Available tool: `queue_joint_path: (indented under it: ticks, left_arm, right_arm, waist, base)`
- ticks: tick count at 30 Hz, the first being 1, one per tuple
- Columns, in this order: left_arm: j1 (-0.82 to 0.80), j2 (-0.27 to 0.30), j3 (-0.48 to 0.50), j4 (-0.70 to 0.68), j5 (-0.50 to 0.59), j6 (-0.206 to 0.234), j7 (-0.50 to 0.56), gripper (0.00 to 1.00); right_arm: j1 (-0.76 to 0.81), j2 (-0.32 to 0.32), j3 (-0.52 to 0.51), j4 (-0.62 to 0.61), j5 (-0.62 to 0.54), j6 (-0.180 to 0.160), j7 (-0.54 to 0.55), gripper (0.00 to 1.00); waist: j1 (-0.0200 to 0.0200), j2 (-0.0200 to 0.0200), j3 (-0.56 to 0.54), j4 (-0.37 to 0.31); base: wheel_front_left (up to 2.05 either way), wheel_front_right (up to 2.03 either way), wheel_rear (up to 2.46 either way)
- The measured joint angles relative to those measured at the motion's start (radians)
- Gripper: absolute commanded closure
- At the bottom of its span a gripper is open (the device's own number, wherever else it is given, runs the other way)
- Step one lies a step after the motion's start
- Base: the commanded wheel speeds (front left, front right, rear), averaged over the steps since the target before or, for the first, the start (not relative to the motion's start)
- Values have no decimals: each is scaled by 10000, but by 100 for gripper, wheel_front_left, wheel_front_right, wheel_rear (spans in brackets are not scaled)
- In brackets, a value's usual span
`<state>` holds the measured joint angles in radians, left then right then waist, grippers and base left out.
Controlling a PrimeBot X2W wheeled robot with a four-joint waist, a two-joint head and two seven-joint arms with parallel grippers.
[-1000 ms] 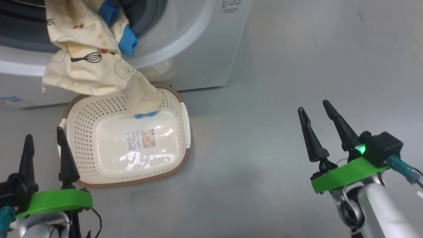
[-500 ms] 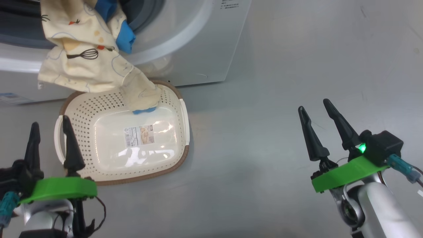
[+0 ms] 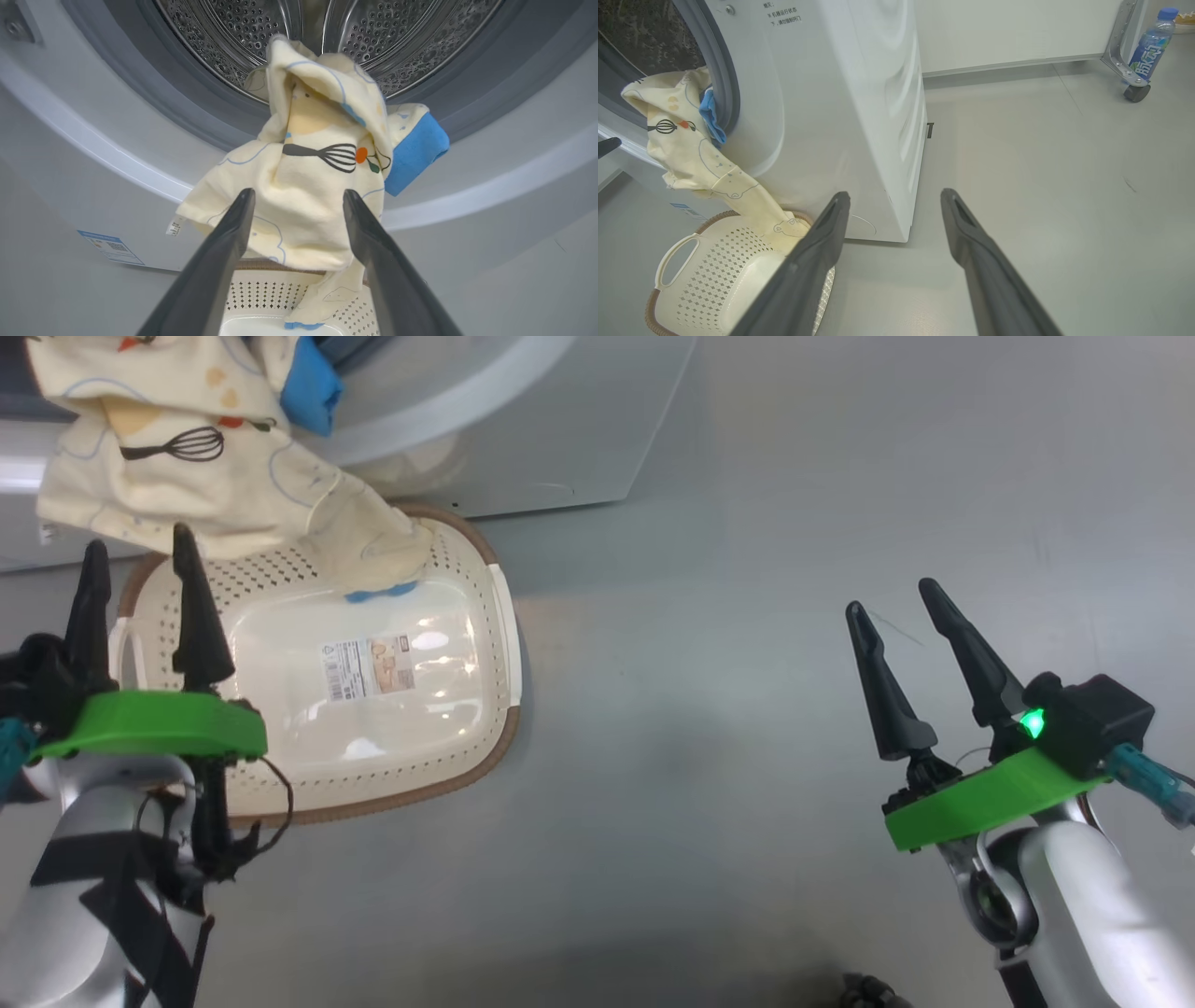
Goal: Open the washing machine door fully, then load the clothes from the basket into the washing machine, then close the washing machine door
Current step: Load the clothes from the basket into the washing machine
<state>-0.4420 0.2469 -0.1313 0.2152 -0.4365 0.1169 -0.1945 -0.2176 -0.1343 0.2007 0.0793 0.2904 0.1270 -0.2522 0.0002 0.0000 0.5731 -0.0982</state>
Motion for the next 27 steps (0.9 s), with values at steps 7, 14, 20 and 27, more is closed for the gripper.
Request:
queue_joint_path:
  ticks: [7, 14, 20, 27]
  left_arm:
    - [-1026, -184, -117, 1141, -121, -368, -167, 0]
    - [-1987, -550, -230, 1914, -403, -738, -347, 0]
    - [-2775, -711, -105, 2598, -516, -909, -443, 0]
    - [-3934, -694, 161, 3680, -754, -1216, -518, 0]
  right_arm:
    - [-217, -25, -19, -117, -2, 0, 0, 0]
    - [-393, -36, -17, -186, -2, 0, 0, 0]
    - [-512, -40, -10, -184, -2, 0, 0, 0]
    - [-590, -40, 67, -107, 0, 0, 0, 0]
  waist:
    - [0, 0, 783, -34]
    - [0, 0, 1408, -20]
    - [-2, 0, 1665, -20]
    - [-2, 0, 1692, -117]
  base:
    - [0, 0, 0]
    - [0, 0, 0]
    - [0, 0, 0]
    - [0, 0, 0]
